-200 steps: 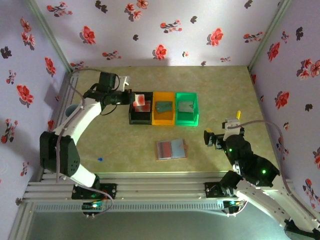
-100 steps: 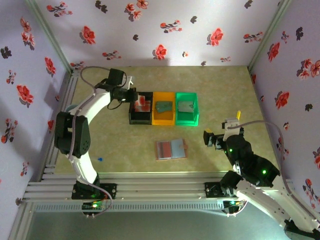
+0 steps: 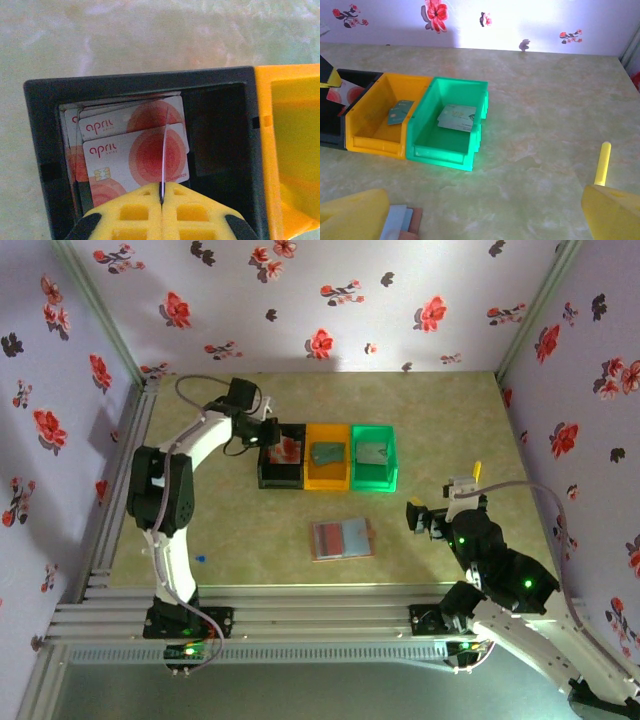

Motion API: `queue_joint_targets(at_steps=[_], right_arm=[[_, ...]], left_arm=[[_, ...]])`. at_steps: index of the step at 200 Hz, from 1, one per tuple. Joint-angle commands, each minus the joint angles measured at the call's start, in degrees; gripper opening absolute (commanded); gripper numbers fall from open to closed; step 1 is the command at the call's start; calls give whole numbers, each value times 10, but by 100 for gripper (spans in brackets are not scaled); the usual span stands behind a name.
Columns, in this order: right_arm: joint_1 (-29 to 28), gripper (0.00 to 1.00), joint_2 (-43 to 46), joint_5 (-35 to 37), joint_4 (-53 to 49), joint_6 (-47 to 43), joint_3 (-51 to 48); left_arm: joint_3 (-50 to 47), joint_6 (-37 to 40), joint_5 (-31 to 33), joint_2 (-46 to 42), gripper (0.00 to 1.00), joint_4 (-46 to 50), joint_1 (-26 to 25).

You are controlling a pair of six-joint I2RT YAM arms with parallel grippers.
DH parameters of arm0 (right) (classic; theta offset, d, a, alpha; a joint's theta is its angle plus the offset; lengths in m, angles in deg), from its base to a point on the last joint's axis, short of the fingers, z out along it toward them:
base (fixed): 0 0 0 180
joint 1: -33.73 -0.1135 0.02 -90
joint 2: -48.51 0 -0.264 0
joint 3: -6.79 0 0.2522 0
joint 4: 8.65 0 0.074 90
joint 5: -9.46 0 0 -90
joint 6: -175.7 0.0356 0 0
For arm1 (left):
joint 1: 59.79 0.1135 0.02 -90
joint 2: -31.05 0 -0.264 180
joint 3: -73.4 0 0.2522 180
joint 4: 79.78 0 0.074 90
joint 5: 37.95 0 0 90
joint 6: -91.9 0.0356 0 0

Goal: Take the credit cards out of the card holder

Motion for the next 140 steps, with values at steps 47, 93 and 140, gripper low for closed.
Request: queue_joint_targets(at_steps=[47, 93, 140], right_arm=[[4, 99, 2, -5, 14, -14, -8], [3, 99, 2, -7, 14, -15, -9], [3, 99, 2, -8, 14, -15, -10]], left_arm=[[30, -3, -9, 34, 0, 21, 4], [49, 3, -4, 52, 0, 34, 4], [67, 4, 0, 62, 0, 50, 4]])
